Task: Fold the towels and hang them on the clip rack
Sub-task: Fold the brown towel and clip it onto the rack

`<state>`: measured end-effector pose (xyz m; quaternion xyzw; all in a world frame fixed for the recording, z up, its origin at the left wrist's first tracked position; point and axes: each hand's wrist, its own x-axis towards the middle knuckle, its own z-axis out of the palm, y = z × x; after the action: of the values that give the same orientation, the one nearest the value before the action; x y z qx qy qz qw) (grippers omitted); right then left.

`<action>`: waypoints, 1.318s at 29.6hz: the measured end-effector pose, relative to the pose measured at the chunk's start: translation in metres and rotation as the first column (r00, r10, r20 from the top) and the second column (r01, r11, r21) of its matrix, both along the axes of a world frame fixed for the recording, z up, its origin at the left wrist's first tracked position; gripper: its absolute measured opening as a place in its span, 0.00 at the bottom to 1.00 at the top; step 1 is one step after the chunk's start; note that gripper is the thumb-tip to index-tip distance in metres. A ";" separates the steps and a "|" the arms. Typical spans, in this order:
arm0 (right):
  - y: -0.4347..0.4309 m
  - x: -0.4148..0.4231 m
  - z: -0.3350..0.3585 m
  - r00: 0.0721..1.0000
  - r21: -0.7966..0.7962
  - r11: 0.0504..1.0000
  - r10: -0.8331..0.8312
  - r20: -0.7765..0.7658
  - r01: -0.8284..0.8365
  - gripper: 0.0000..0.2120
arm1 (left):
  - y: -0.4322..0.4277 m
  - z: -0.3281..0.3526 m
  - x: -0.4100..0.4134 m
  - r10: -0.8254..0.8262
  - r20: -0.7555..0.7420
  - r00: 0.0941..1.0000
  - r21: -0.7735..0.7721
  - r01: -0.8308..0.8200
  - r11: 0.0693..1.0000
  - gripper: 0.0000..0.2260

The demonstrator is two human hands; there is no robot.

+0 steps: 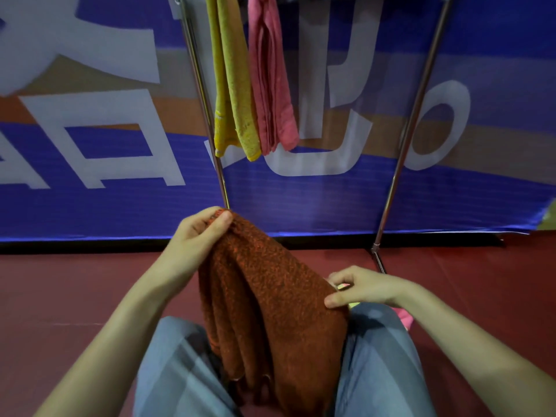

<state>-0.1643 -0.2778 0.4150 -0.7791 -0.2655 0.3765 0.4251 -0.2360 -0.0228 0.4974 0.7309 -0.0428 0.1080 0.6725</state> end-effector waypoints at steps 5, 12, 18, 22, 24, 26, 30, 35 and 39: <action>-0.017 0.002 -0.009 0.995 0.028 0.996 -0.087 -0.043 0.088 0.08 | 0.016 -0.021 -0.002 0.074 -0.083 0.994 0.018 -0.073 0.997 0.09; 0.000 -0.008 0.042 0.996 0.210 0.973 -0.094 -0.007 0.093 0.11 | -0.001 -0.054 -0.005 -0.142 -0.399 0.906 0.213 0.242 0.947 0.06; 0.027 -0.015 0.058 0.995 0.161 0.987 0.005 0.095 -0.021 0.07 | -0.055 -0.049 0.001 -0.368 -0.319 0.873 0.167 0.434 0.885 0.15; 0.020 -0.013 0.055 0.994 0.211 0.973 -0.103 0.031 0.094 0.06 | -0.065 -0.061 0.000 -0.371 -0.281 0.885 0.117 0.416 0.902 0.17; 0.018 -0.013 0.054 0.994 0.213 0.973 -0.101 0.038 0.091 0.05 | -0.068 -0.066 0.000 -0.376 -0.275 0.885 0.121 0.420 0.899 0.16; 0.020 -0.013 0.053 0.994 0.215 0.972 -0.105 0.042 0.094 0.05 | -0.071 -0.068 0.001 -0.361 -0.270 0.893 0.175 0.414 0.893 0.22; 0.017 -0.012 0.049 0.992 0.223 0.967 -0.129 -0.001 0.126 0.07 | -0.072 -0.064 0.003 -0.326 -0.223 0.919 0.236 0.376 0.896 0.16; -0.003 -0.013 0.022 0.995 0.101 0.993 -0.046 -0.093 0.056 0.07 | -0.053 -0.045 0.003 -0.242 -0.115 0.964 0.174 0.259 0.950 0.02; -0.016 -0.018 0.000 0.990 0.127 0.985 -0.104 -0.093 0.116 0.15 | -0.036 -0.040 0.002 -0.253 -0.163 0.954 0.122 0.274 0.954 0.08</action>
<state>-0.1819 -0.2939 0.4147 -0.7458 -0.2276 0.3675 0.5068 -0.2344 -0.0589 0.4569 0.7709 -0.0984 -0.0399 0.6280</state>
